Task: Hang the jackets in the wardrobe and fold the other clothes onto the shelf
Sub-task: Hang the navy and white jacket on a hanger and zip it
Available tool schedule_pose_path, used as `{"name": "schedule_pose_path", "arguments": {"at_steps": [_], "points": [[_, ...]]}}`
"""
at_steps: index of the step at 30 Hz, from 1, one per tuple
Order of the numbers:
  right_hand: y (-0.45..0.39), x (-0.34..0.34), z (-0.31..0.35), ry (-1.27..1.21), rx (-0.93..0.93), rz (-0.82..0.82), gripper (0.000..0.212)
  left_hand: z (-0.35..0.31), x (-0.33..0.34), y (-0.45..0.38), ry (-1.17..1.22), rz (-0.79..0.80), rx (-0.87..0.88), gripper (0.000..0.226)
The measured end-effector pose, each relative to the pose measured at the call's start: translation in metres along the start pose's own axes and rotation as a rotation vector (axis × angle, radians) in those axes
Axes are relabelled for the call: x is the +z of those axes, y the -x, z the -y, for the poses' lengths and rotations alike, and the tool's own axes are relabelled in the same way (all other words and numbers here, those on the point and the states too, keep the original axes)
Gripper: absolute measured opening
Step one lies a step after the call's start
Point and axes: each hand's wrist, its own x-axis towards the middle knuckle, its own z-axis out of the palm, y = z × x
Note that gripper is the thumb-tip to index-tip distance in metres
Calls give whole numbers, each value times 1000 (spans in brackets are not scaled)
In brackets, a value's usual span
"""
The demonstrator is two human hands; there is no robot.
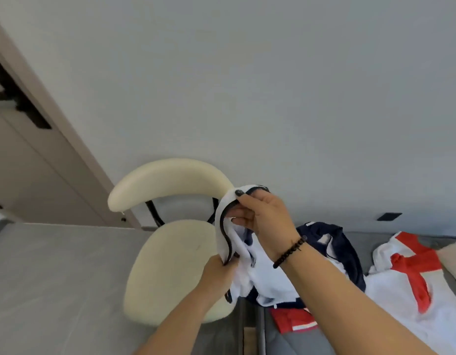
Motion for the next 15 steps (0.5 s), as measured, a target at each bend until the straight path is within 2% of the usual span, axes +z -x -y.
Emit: {"name": "schedule_pose_path", "arguments": {"at_steps": [4,7,10,12,15], "points": [[0,39,8,-35,-9,10,21,-18,-70,33,257,-202,98,38],[6,66,-10,178,76,79,20,-33,-121,62,487,-370,133,32],[23,99,-42,460,223,272,13,-40,-168,99,696,-460,131,24],[42,129,-63,582,241,419,25,-37,-196,126,783,-475,150,21],[75,186,-82,705,148,578,59,-28,-236,172,842,-498,187,20]]}}
